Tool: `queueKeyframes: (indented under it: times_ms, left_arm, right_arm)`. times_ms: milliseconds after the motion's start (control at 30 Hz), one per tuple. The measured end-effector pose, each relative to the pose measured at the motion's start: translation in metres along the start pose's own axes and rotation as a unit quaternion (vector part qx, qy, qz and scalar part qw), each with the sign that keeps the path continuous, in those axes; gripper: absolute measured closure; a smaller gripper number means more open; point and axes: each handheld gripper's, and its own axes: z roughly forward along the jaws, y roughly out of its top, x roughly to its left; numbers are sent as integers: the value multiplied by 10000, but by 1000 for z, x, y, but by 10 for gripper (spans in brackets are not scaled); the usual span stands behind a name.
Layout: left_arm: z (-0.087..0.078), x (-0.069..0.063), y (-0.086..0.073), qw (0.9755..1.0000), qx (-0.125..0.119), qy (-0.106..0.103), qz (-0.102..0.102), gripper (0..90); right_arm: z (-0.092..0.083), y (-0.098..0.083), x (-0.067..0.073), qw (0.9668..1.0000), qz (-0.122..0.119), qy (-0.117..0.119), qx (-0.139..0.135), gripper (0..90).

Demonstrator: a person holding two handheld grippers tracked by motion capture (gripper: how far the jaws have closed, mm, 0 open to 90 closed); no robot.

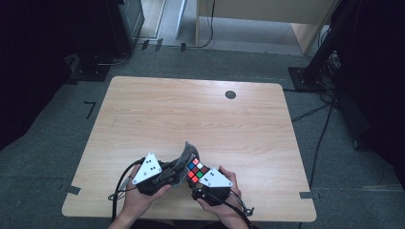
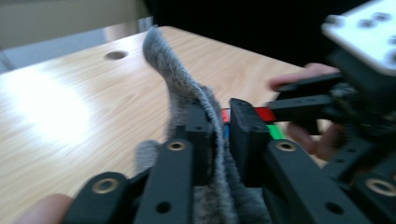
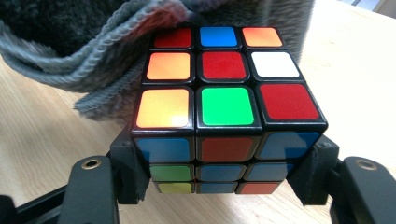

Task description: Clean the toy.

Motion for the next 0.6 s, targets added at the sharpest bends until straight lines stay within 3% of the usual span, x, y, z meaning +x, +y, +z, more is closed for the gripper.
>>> queueKeyframes:
  times_ms: [67,100,133,167,200,233,267,300,367,433,467,567,600]
  left_arm:
    - [-4,17,-4,9993,147,113,-314,844]
    - [-4,23,-6,9986,274,34,-459,843]
    - [-4,23,-6,9986,274,34,-459,818]
    - [-3,30,-8,9968,465,-155,-631,764]
    - [-2,38,-12,9942,703,-173,-800,713]
    - [-2,38,-12,9942,703,-173,-800,659]
    - [-3,41,-13,9941,699,-43,-826,659]
    - [-5,43,-13,9942,657,94,-851,553]
    - [-12,48,-11,9944,385,167,-970,514]
    - [-20,49,-7,9952,91,94,-966,480]
    - [-23,48,-4,9963,-9,-2,-865,467]
    - [-21,46,-4,9964,67,-152,-827,458]
    - [-12,42,-8,9959,330,-360,-761,454]
  right_arm:
    - [0,-2,-2,10000,7,-46,52,346]
    - [0,-2,-4,9999,-35,-80,58,346]
    - [0,-2,-4,9999,-35,-80,58,346]
    - [-1,-3,-5,9999,-17,-118,101,346]
    - [-2,-5,-10,9997,-61,-203,118,346]
    - [-2,-5,-10,9997,-61,-203,118,346]
    - [-4,-6,-12,9996,-44,-244,145,346]
    - [-7,-7,-19,9993,5,-349,135,346]
    - [-8,-8,-22,9991,30,-405,143,346]
    - [-13,-9,-31,9985,89,-523,141,346]
    - [-18,-10,-40,9978,194,-620,104,346]
    - [-23,-10,-48,9969,330,-706,65,346]
    - [-27,-11,-54,9963,416,-753,29,346]
